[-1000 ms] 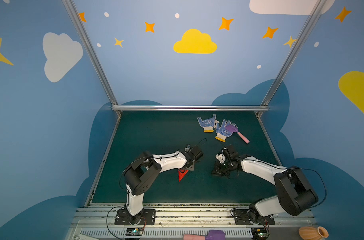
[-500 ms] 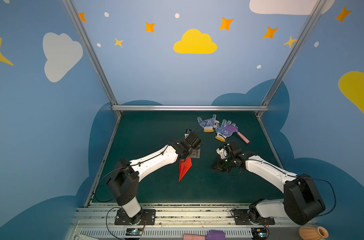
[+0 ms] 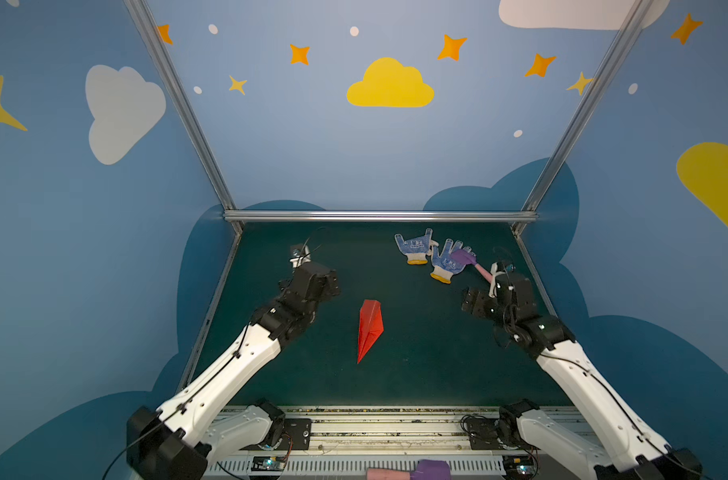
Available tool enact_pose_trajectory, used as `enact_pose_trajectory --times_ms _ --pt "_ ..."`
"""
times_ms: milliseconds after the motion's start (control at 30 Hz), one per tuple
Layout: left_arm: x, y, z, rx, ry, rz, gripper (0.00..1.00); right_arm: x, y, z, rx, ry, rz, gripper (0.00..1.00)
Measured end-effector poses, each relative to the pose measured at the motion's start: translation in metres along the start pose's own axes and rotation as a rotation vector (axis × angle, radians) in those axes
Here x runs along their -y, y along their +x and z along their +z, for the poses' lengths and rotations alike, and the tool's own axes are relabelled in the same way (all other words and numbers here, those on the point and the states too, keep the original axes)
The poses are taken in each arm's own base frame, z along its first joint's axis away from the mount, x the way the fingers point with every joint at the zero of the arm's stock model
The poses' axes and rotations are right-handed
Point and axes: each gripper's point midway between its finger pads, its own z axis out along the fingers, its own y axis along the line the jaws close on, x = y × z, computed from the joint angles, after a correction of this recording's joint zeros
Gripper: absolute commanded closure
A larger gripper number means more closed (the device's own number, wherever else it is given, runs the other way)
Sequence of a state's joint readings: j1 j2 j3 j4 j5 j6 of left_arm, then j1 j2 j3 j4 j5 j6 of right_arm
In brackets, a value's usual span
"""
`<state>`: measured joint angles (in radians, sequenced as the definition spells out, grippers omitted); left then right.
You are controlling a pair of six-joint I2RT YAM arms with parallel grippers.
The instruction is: Fold a paper plane with a square sheet of paper (fold left side to right side)
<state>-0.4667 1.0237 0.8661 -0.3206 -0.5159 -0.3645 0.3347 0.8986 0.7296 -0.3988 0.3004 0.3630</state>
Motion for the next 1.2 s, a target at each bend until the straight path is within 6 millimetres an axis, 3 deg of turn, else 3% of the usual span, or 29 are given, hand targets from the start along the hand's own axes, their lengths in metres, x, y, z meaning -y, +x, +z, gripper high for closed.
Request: enact_pose_trajectory --times_ms 67,167,267,333,467,600,767,833,933,1067,1200 --pt "-0.039 0.009 0.008 0.058 -0.092 -0.004 0.00 0.023 0.014 0.011 0.056 0.088 -0.051 0.06" --pt "-0.092 0.042 0.025 0.070 -0.231 0.000 0.00 0.059 0.037 0.026 0.066 0.228 -0.086 0.05" --pt "-0.125 0.076 0.046 0.036 -0.314 -0.006 0.00 0.081 0.043 0.041 0.066 0.308 -0.081 0.05" --pt "-0.135 0.095 0.060 -0.009 -0.340 0.000 0.00 0.088 0.043 0.052 0.061 0.329 -0.066 0.05" --pt "-0.126 0.106 0.092 -0.041 -0.298 0.030 0.00 0.084 0.042 0.082 0.048 0.315 -0.082 0.05" --pt "-0.112 0.104 0.116 -0.053 -0.250 0.079 0.00 0.075 0.047 0.110 0.058 0.270 -0.128 0.04" --pt "-0.096 0.093 0.126 0.028 -0.150 0.112 0.00 0.055 0.034 0.129 0.178 0.148 -0.176 0.03" --pt "-0.098 0.100 0.129 0.017 -0.125 0.109 0.00 0.057 0.043 0.137 0.188 0.131 -0.188 0.03" --pt "-0.105 0.106 0.139 0.004 -0.103 0.083 0.00 0.061 0.054 0.143 0.147 0.104 -0.183 0.03" --pt "-0.108 0.105 0.145 -0.015 -0.062 0.059 0.00 0.065 0.033 0.143 0.192 0.074 -0.147 0.03" --pt "-0.102 0.103 0.146 -0.014 -0.023 0.055 0.00 0.060 0.028 0.142 0.206 0.048 -0.151 0.03"
